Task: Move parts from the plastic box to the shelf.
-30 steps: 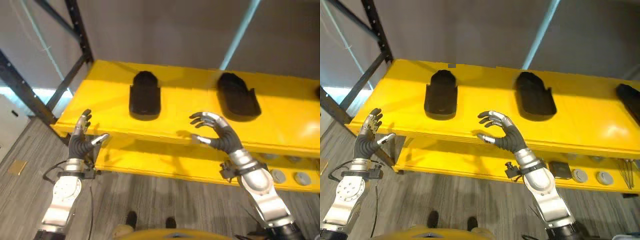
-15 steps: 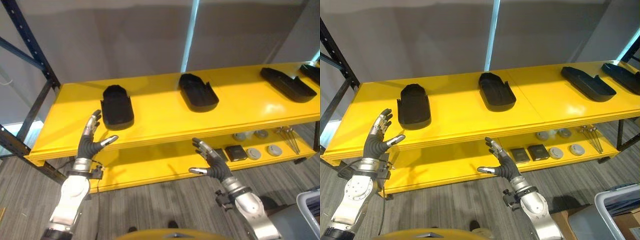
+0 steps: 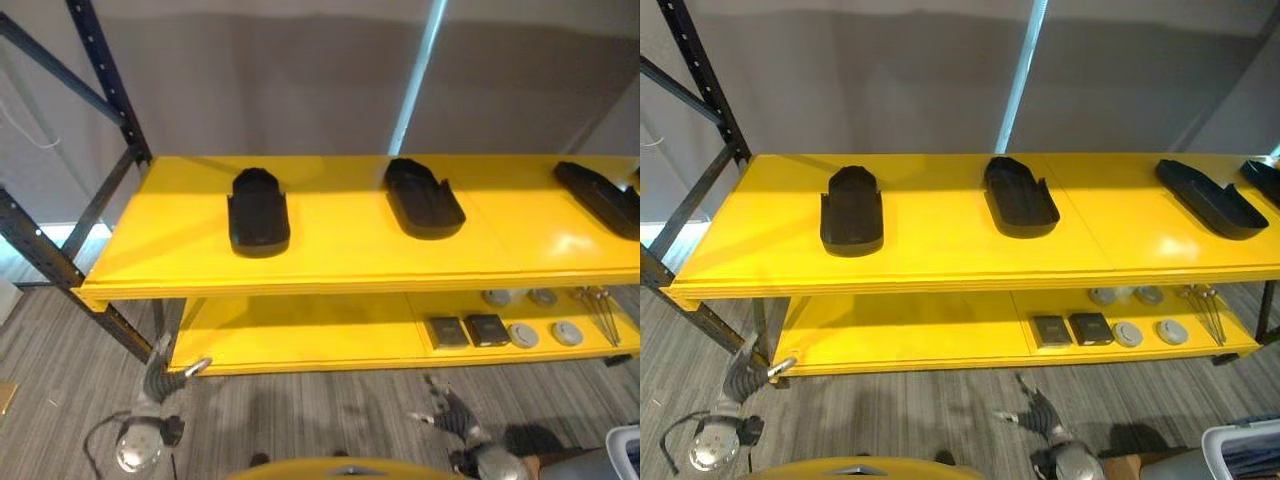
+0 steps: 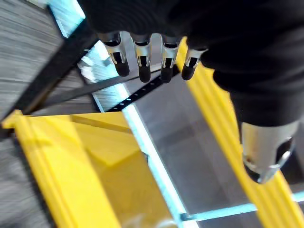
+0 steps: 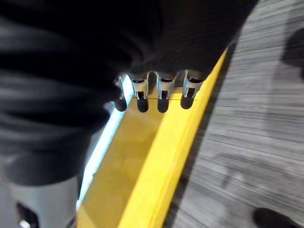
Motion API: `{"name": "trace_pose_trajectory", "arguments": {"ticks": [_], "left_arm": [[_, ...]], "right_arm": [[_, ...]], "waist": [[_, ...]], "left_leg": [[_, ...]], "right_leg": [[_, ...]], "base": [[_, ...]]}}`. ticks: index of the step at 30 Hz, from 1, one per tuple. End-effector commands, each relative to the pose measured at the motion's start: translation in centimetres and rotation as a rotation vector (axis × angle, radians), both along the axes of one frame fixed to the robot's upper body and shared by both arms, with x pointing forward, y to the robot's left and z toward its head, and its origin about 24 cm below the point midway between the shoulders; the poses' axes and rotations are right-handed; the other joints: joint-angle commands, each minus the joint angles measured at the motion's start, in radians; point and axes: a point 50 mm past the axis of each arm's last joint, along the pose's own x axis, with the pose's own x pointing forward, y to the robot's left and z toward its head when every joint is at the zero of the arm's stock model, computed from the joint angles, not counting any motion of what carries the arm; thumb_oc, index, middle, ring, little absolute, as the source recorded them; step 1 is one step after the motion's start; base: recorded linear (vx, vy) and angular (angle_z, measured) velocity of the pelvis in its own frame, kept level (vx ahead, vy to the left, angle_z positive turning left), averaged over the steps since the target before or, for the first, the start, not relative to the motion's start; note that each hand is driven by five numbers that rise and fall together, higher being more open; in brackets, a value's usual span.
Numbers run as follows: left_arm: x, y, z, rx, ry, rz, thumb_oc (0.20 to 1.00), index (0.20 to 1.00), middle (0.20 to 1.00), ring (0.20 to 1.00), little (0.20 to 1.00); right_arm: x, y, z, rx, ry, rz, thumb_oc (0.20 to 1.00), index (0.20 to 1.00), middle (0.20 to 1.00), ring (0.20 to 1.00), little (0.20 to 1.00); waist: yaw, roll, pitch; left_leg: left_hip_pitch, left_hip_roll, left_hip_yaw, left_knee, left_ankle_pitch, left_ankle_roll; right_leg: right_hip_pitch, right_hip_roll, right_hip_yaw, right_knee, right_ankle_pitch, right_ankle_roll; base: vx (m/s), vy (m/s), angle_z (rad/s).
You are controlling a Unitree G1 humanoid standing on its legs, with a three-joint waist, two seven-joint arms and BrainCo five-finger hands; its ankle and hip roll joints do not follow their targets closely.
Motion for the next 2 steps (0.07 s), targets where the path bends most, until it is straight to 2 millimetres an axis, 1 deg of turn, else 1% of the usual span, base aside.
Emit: {"name": "trace_pose_trajectory", "arguments": {"ticks": [1, 2], "left_arm": [[2.68, 0.54, 1.35, 0.05, -0.094, -0.012, 1.0, 1.0, 1.0, 1.0, 1.0], [2.24, 0.59, 0.43, 0.045, -0.044, -0.004, 1.0, 1.0, 1.0, 1.0, 1.0]], "right_arm": [[3.45, 0.56, 1.22, -0.006, -0.131, -0.007, 1.0, 1.0, 1.0, 1.0, 1.0], [2.97, 0.41, 0.47, -0.014, -0.086, -0.024, 1.0, 1.0, 1.0, 1.0, 1.0]], "waist": [[0.001, -0.035, 0.025], [0.002, -0.035, 0.025]], "left_leg": [[0.048, -0.012, -0.041, 0.006, -0.145, 0.036], [0.047, -0.012, -0.044, 0.006, -0.143, 0.035]], "right_leg": [[0.022, -0.014, -0.028, 0.023, -0.083, 0.018], [0.022, -0.014, -0.03, 0.023, -0.083, 0.017]], "base": [[-0.01, -0.027, 0.07], [-0.01, -0.023, 0.06]]}}
